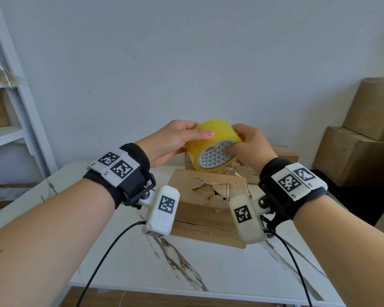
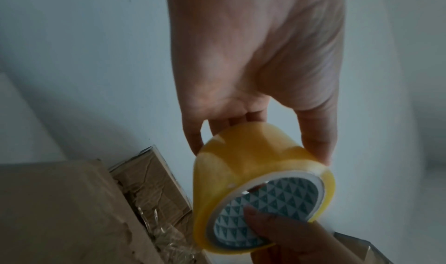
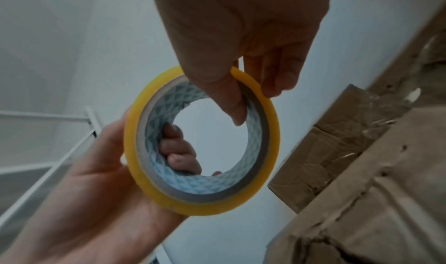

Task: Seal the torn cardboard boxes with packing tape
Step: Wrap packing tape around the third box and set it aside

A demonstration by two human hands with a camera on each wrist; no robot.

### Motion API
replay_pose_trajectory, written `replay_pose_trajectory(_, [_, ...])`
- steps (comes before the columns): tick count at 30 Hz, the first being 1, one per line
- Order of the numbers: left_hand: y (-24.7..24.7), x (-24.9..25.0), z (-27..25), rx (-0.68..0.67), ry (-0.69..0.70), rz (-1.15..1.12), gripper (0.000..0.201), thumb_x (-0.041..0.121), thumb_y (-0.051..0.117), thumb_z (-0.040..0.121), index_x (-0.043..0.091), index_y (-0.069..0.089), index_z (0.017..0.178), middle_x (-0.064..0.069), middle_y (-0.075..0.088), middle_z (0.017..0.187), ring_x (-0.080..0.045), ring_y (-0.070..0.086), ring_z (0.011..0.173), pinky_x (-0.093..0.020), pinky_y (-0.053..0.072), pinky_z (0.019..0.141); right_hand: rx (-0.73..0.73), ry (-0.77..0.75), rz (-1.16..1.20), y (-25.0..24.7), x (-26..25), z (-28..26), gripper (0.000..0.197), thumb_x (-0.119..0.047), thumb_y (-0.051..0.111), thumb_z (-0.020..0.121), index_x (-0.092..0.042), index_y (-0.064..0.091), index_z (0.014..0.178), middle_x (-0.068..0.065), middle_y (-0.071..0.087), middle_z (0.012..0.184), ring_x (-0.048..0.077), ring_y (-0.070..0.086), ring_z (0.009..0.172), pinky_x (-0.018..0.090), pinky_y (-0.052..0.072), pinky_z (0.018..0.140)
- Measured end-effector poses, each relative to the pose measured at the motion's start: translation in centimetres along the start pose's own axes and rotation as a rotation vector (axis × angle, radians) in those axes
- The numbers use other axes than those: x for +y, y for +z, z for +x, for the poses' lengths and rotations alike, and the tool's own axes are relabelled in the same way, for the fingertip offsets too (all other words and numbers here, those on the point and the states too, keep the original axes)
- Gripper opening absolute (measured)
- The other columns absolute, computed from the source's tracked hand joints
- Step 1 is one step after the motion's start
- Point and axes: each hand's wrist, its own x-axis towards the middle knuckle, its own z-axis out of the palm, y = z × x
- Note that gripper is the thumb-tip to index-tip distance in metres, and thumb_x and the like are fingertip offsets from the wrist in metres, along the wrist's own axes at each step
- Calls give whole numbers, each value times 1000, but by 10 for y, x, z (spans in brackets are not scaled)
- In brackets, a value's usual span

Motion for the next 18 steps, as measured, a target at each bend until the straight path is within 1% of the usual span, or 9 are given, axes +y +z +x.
replay_pose_trajectory(3, [-2,-1,0,-17,21,-48,12,21,61,84,13,64,93,0,68,91,-9,63,81,-22,48,81,-21,64,206,-2,-1,-3,19,0,65,81,-17,60,88,4,62,79,7,47,40,20,38,38])
replay_pose_trajectory(5, [-4,-1,0,-39,35,-85,19,25,63,78,14,64,92,2,68,90,-7,64,79,-18,49,77,-46,101,283,-5,-2,-5,17,3,63,82,-11,60,92,9,61,81,13,43,40,20,35,36])
replay_pose_trajectory(7, [-3,0,1,-30,32,-88,17,24,63,79,12,63,92,0,68,88,-8,64,78,-17,50,74,-65,83,211,-5,-2,-5,25,-2,66,82,-12,59,103,8,63,89,16,48,50,23,42,42])
replay_pose_trajectory(9, [1,1,3,13,22,-18,10,19,64,83,10,62,88,-4,66,86,-13,62,79,-20,49,74,-32,-53,-162,-3,-5,-4,47,-16,71,78,-25,51,119,-2,60,100,16,56,69,31,51,60])
replay_pose_trajectory(10, [3,1,5,34,17,54,11,19,66,83,9,61,87,-5,64,85,-15,61,80,-24,48,75,4,-141,-375,-2,-7,-3,54,-21,71,75,-32,47,122,-6,57,104,16,57,79,33,51,69])
replay_pose_trajectory(11, [4,1,6,45,11,119,14,20,68,83,9,60,87,-6,62,84,-17,60,80,-26,47,76,50,-224,-520,-1,-11,-4,54,-23,69,74,-35,47,122,-8,56,105,16,57,84,32,49,72])
replay_pose_trajectory(12, [6,1,6,49,6,144,15,20,68,82,9,60,87,-6,62,84,-17,59,80,-27,46,76,93,-285,-572,-1,-15,-5,49,-23,66,74,-34,50,119,-7,57,105,19,58,87,32,46,72])
replay_pose_trajectory(14, [6,2,5,49,-4,92,12,19,67,84,10,60,86,-6,63,83,-16,61,78,-26,48,74,139,-307,-527,-1,-17,-4,39,-18,62,75,-28,56,111,-5,62,104,23,60,90,31,44,73])
replay_pose_trajectory(18, [4,3,3,26,8,1,8,15,63,85,10,61,90,-9,66,90,-19,62,82,-28,50,80,94,-155,-349,-3,-9,-1,31,-16,64,78,-26,58,107,-11,58,98,17,55,90,26,38,72])
